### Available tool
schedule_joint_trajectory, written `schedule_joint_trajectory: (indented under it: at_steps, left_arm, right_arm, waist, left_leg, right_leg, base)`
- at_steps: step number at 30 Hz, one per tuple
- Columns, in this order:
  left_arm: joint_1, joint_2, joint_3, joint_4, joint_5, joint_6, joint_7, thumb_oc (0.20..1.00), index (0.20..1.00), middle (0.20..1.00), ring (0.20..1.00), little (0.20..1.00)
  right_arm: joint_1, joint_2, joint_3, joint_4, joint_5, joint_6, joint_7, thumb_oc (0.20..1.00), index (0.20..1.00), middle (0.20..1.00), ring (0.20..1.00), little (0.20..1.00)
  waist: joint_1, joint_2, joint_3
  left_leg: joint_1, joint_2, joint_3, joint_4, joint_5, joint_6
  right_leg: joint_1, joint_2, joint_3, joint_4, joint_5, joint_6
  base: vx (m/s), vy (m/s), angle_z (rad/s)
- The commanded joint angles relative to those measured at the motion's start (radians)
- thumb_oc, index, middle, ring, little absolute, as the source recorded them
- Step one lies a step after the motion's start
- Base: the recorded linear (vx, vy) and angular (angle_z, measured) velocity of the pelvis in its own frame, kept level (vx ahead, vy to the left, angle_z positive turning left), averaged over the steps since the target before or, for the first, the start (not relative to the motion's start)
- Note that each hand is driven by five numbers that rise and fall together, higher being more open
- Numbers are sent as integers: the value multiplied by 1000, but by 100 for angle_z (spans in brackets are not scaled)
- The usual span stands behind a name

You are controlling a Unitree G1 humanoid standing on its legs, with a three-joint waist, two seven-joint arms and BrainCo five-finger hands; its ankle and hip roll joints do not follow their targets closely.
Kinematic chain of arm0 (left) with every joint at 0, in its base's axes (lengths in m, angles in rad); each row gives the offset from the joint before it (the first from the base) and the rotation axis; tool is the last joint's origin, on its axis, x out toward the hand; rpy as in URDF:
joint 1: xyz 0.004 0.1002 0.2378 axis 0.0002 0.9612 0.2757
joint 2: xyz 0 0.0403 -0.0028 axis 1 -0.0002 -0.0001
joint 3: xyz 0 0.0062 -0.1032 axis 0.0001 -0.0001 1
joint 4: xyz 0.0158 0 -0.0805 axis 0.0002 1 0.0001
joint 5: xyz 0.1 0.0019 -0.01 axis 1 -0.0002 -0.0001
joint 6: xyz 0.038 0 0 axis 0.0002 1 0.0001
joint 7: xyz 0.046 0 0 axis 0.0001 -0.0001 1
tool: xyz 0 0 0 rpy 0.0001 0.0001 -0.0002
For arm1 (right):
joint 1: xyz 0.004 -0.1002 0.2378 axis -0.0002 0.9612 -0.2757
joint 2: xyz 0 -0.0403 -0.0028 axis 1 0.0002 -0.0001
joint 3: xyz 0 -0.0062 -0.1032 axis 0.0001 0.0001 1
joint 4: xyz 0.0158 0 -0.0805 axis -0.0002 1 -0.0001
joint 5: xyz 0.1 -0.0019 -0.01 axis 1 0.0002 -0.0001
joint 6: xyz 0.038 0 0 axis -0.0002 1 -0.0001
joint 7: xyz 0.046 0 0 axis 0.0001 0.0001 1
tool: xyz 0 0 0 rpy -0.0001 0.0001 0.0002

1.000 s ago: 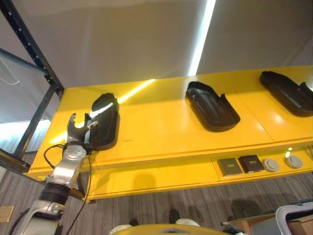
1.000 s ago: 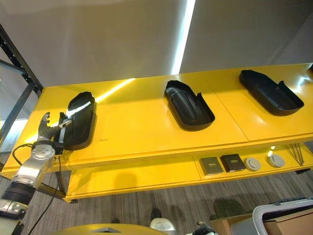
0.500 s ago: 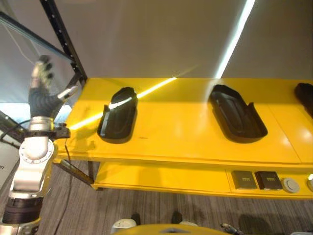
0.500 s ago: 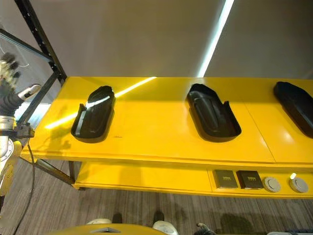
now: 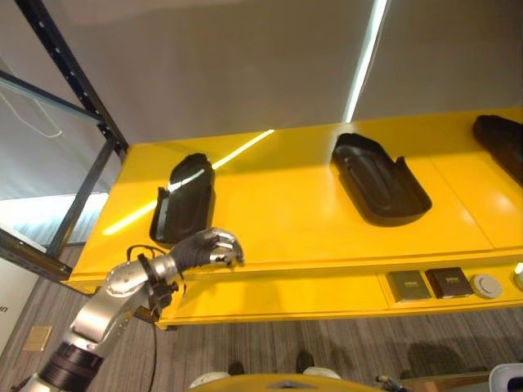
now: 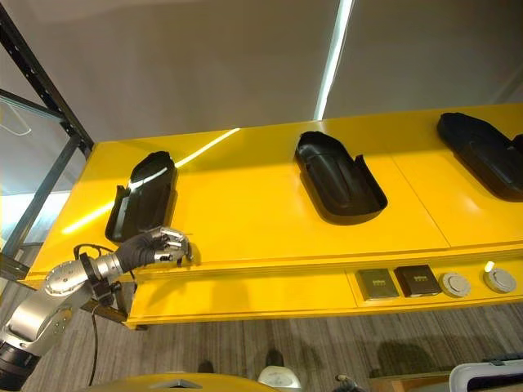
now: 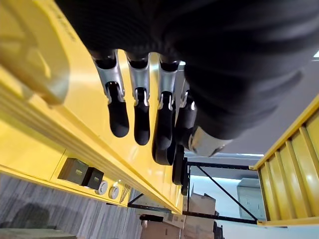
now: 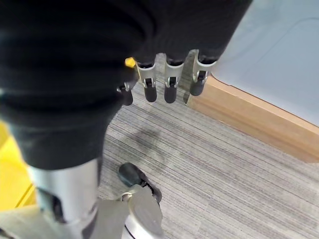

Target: Move parts from the plastic box to the shelf.

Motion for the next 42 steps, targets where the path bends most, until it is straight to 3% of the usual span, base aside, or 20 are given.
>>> schedule_joint_trajectory:
  at_steps: [1,11,18,30,34,42]
  left_arm:
    - [-6,32,61,-12,-102,-71,-40,200,200,200,200,200]
    - [31,78,127,-17,-159,-82,-183,200,200,200,200,200]
    - [46,98,199,-28,-127,-56,-153,200,200,200,200,200]
    - [111,136,188,34,-66,28,-188,200,200,200,200,200]
    - [123,142,164,59,-56,40,-155,200,200,200,200,200]
    - [146,120,168,123,-46,-25,-28,200,200,200,200,200]
  right_arm:
    - [-34,-29,36,8,-16,2,-5,1000,1000,1000,1000,1000]
    - [-20,-50,25,5,-19,-4,-11,1000,1000,1000,1000,1000]
    - [-1,-50,16,-16,-36,3,-15,1000,1000,1000,1000,1000]
    - [4,-75,11,-34,-40,6,0,1000,1000,1000,1000,1000]
    - [0,-77,14,-24,-46,0,-1,1000,1000,1000,1000,1000]
    - [1,-81,15,-33,-41,3,4,1000,1000,1000,1000,1000]
  waist:
    - [5,-50,2]
    - [9,-37,6]
    - [16,-35,5]
    - [23,-30,12]
    - [25,-28,11]
    - [30,-30,15]
  left_leg:
    - [-60,-58,42,69,-55,28]
    - [-67,-57,47,73,-50,28]
    - [-71,-60,42,77,-47,24]
    - [-78,-64,35,85,-45,26]
    - [-80,-65,34,88,-44,26]
    - [-80,-66,31,87,-44,30]
  right_leg:
    - [-1,12,24,26,-66,47]
    - [-6,3,13,27,-63,45]
    - [-5,-3,2,27,-61,45]
    - [-8,-9,-13,33,-61,46]
    - [-9,-11,-18,36,-61,47]
    - [-10,-12,-24,41,-63,46]
  base:
    - [-5,15,3]
    - [0,12,1]
    - [0,0,0]
    - [0,0,0]
    - [0,3,1]
    - [0,0,0]
